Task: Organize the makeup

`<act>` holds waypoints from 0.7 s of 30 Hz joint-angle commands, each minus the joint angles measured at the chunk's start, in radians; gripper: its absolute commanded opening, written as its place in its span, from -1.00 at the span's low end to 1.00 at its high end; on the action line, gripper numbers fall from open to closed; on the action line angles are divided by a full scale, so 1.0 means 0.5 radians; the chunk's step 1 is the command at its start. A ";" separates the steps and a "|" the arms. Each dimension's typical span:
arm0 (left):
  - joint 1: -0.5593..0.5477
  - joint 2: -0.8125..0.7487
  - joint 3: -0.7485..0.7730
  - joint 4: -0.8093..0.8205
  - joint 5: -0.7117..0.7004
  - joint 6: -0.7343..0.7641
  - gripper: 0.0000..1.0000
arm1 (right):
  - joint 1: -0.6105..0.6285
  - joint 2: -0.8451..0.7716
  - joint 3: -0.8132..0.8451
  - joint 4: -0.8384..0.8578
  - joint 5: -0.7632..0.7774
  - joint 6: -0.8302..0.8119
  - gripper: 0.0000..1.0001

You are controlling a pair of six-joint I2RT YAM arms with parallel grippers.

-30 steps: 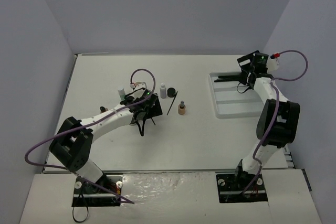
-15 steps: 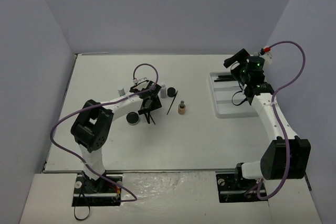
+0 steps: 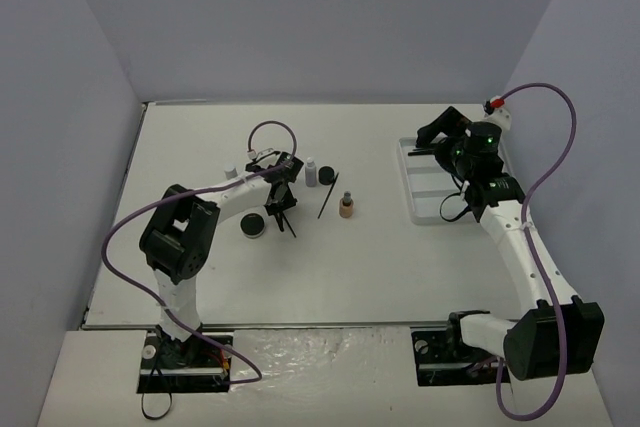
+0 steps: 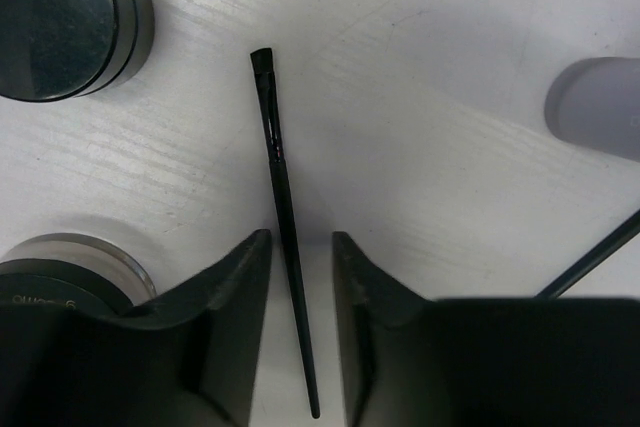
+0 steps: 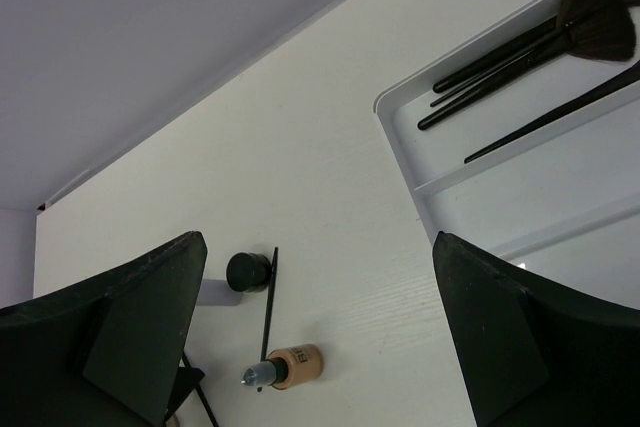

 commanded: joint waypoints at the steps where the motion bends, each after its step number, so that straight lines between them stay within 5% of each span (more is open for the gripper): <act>1: 0.010 0.051 0.052 -0.109 0.000 -0.031 -0.63 | 0.037 -0.090 0.001 0.084 -0.051 -0.102 0.88; 6: -0.004 0.096 0.079 -0.206 0.026 0.013 -1.00 | 0.054 -0.092 0.036 0.085 -0.126 -0.153 0.88; 13: -0.029 -0.180 0.039 -0.210 0.033 0.209 -1.00 | 0.117 -0.090 0.078 0.130 -0.454 -0.307 0.87; 21: -0.079 -0.872 -0.268 0.469 0.375 0.570 -1.00 | 0.332 -0.029 0.144 0.304 -1.044 -0.415 0.81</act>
